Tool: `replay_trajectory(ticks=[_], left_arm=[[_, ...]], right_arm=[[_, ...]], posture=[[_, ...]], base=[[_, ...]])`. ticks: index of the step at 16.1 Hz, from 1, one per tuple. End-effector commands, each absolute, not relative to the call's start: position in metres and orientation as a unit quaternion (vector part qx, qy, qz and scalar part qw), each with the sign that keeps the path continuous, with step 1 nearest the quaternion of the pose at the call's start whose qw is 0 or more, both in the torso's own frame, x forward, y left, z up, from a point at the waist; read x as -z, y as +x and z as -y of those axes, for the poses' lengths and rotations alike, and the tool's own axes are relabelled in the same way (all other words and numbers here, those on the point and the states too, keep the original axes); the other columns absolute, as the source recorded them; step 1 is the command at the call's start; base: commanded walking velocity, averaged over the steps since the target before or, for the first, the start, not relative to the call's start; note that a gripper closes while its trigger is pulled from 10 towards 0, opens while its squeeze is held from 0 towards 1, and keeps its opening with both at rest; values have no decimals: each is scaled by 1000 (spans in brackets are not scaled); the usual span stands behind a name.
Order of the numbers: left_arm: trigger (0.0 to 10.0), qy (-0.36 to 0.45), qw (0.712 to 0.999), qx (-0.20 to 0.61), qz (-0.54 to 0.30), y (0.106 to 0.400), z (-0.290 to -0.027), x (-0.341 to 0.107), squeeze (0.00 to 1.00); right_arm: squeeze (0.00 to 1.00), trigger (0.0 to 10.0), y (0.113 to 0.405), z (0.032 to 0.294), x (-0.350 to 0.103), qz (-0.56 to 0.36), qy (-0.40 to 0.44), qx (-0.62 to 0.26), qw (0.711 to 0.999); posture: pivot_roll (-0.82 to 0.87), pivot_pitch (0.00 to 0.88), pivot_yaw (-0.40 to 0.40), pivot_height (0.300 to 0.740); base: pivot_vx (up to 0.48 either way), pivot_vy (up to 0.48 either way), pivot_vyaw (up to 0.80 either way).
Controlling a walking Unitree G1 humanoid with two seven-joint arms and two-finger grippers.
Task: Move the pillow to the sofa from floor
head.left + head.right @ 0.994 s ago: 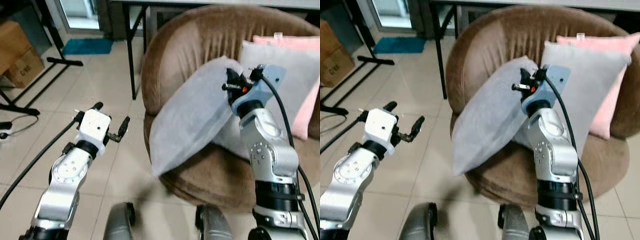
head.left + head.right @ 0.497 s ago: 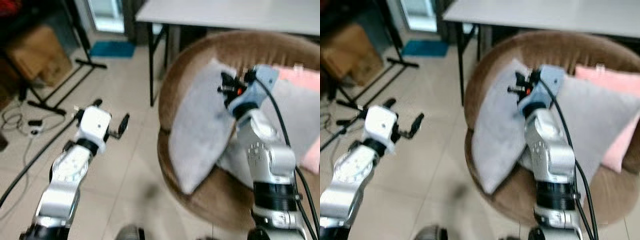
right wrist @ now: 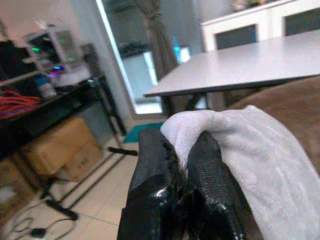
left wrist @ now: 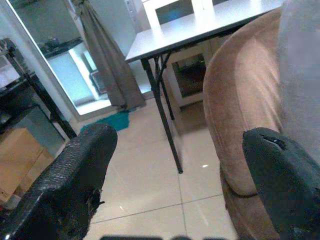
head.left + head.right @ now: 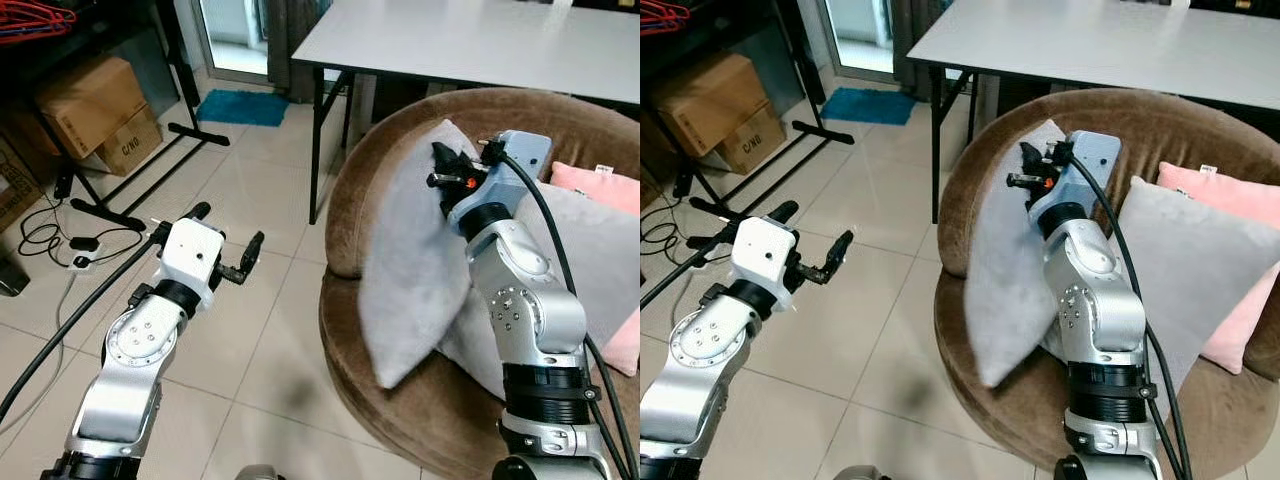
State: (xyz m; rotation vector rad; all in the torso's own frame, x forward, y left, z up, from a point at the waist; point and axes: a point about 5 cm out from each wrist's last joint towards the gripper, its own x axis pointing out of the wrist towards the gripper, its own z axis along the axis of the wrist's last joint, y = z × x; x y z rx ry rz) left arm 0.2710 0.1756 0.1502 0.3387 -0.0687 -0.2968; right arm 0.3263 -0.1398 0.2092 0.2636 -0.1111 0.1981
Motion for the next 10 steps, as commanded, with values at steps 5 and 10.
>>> replay_trajectory(ticks=[5, 10], left_arm=[[10000, 166, 972, 161, 38, 268, -174, -153, 0], [10000, 170, 971, 166, 34, 266, -176, -153, 0]], right_arm=[[0, 10000, 318, 123, -234, 116, 136, -161, 971], [0, 10000, 318, 117, -233, 114, 137, -175, 968]], posture=[[-50, 0, 13, 740], [-43, 0, 18, 740]], base=[[281, 0, 0], [302, 0, -785]])
